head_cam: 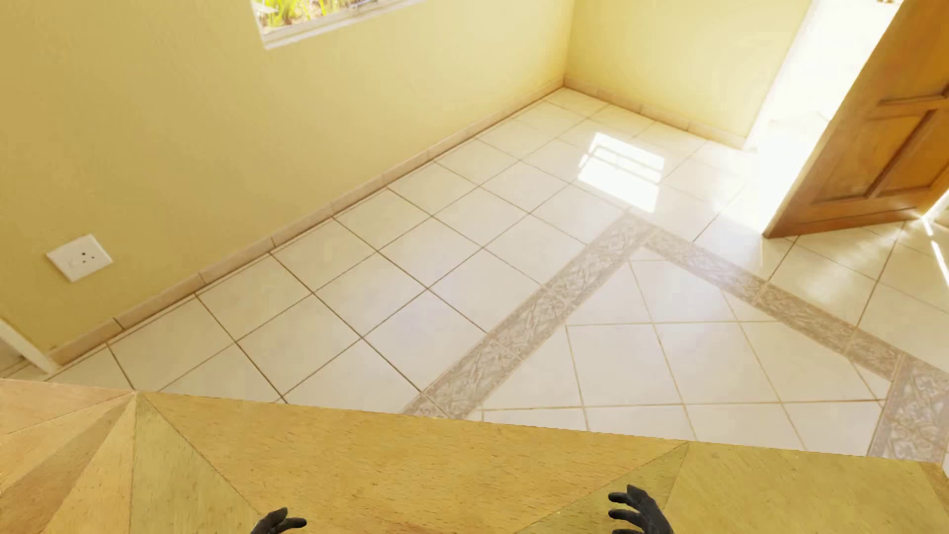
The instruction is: Turn back
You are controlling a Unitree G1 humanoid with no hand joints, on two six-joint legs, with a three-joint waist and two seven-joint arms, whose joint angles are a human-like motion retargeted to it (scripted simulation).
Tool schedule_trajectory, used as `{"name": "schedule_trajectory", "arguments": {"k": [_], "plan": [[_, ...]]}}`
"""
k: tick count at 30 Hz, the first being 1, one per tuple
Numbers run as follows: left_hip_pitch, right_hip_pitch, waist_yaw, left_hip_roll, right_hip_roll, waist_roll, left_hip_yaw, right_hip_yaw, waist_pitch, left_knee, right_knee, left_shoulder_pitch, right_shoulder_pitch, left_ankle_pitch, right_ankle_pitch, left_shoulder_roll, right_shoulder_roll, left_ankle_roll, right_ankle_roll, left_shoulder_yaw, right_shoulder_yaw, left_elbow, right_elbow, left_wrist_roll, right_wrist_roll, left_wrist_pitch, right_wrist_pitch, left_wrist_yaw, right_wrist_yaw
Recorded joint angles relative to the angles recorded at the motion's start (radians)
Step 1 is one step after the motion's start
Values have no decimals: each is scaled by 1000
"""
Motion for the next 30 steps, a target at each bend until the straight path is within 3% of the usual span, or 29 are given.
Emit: {"name": "schedule_trajectory", "arguments": {"k": [1, 2, 4, 5, 7, 8, 9, 11, 13, 14, 15, 16, 17, 18, 19, 20, 21, 23, 24, 25, 26, 27, 28, 29, 30], "plan": [[-13, 29, 30, -27, 3, 7, -44, -4, -11, 35, -84, -46, 43, -30, -102, -28, 7, 44, -48, -26, 54, -8, 74, 2, -8, 58, 3, 12, 1], [-29, 66, 56, -23, 0, 37, -64, -30, -9, 86, -126, -56, 42, -61, -77, -51, 17, 37, 60, -29, 48, 6, 111, 5, -31, 86, 28, 34, 12], [-65, 62, 81, 2, -17, 69, -32, -77, 36, 165, -69, -25, -51, -106, -113, -31, 15, 56, 70, -14, 91, 32, 41, 19, -76, 110, 83, 93, 19], [-79, 13, 99, 0, -24, 75, -43, -90, 55, 190, 27, -17, -77, -119, -79, -38, 41, 59, 54, 8, 96, 62, 19, 31, -80, 121, 83, 128, 10], [-57, -32, 138, -32, -27, 44, -92, -47, 60, 150, 62, 7, -41, -106, -36, -17, 37, 59, -81, 7, 61, 54, 108, 44, -61, 124, 38, 189, 23], [-58, -6, 147, -46, -47, 36, -118, -25, 59, 148, -81, 5, -33, -109, -70, -21, 11, 58, -8, -5, -7, 57, 105, 45, -54, 111, 40, 219, 51], [-57, 23, 153, -29, -56, 43, -104, -45, 59, 153, -118, 12, -38, -121, -61, -52, -30, 61, 126, -18, 19, 19, 104, 41, -43, 115, 44, 237, 66], [-59, 56, 144, 27, -72, 32, -10, -95, 63, 153, -126, -11, -50, -130, -88, -37, 4, 44, 123, 5, 50, 20, 39, 20, -12, 104, 49, 217, 65], [-67, 53, 146, 62, -76, 58, 10, -125, 68, 210, -44, -12, -87, -178, -100, -34, 23, 41, 129, 38, 91, 48, 31, 22, 2, 81, 23, 173, 48], [-57, -9, 121, 45, -85, 57, -14, -108, 72, 207, 100, -13, -88, -181, -18, -19, 28, 61, 93, 31, 124, 79, 33, 34, -2, 78, 4, 158, 37], [-45, -73, 112, 28, -59, 39, -40, -60, 57, 180, 194, -10, -64, -172, 44, -2, 32, 62, -63, 33, 96, 91, 63, 44, -10, 66, -9, 156, 44], [-19, -104, 98, 17, -27, 23, -67, -29, 60, 153, 216, -17, -60, -166, 23, 14, 31, 59, -173, 32, 43, 106, 65, 53, -24, 51, -2, 161, 64], [-13, -137, 77, 12, -3, 8, -84, -24, 59, 152, 191, -17, -62, -173, -43, 36, 10, 55, -169, 4, 9, 87, 3, 62, -46, 50, 20, 175, 95], [-11, -128, 75, -4, 3, -7, -105, -15, 55, 169, 90, -30, -55, -186, -91, 5, -16, 51, -134, -21, -3, 56, 28, 68, -71, 69, 16, 191, 120], [-20, -78, 81, -9, -27, -20, -100, -12, 50, 210, -46, -46, -39, -197, -36, -38, -43, 37, 55, -33, 14, 29, 87, 68, -83, 88, 4, 202, 135], [-25, -51, 111, 26, -31, -10, -52, -31, 51, 237, -61, -18, -44, -198, -48, -46, -58, 20, 116, -33, 32, -4, 91, 56, -84, 87, 13, 195, 140], [-32, -36, 119, 32, -46, 1, -45, -56, 50, 247, -67, 0, -52, -187, -60, -51, -44, 7, 116, -6, 31, 11, 64, 40, -77, 92, 21, 175, 130], [-59, 4, 165, 112, -63, 58, 4, -133, 54, 234, -83, 12, -97, -218, -80, -39, -10, -52, 118, 20, 52, 3, 60, 19, -38, 134, 14, 126, 77], [-50, 10, 179, 100, -72, 65, 2, -109, 61, 233, -62, 28, -123, -225, -98, -18, 6, -50, 125, 30, 84, 34, 43, 16, -7, 128, 4, 106, 47], [-39, 9, 182, 81, -77, 74, -16, -89, 64, 221, -33, 34, -117, -222, -96, 9, 19, -4, 135, 20, 89, 56, 21, 9, 17, 129, -14, 94, 27], [-15, -1, 170, 65, -71, 77, -33, -63, 73, 197, 28, 30, -110, -213, -73, 15, 15, 32, 54, 34, 93, 75, 28, -1, 25, 125, -31, 95, 19], [-10, -18, 155, 40, -63, 61, -63, -26, 61, 171, 53, 22, -65, -201, -76, 12, 2, 20, -89, 40, 61, 62, 36, -10, 17, 111, -40, 114, 27], [1, 0, 153, 23, -68, 47, -89, -11, 56, 151, -12, -2, -35, -193, -120, 9, -24, 25, -162, 23, 26, 41, 63, -13, 7, 93, -33, 143, 44], [-15, 55, 141, 23, -103, 40, -87, -26, 54, 186, -99, -20, -16, -176, -124, -10, -44, 15, 144, -2, 23, 8, 80, -9, -1, 73, -9, 176, 58], [-46, 72, 136, 44, -107, 46, -61, -51, 47, 235, -118, -22, -30, -156, -125, -48, -41, -4, 175, -20, 54, 3, 84, -5, -8, 59, 21, 203, 55]]}}
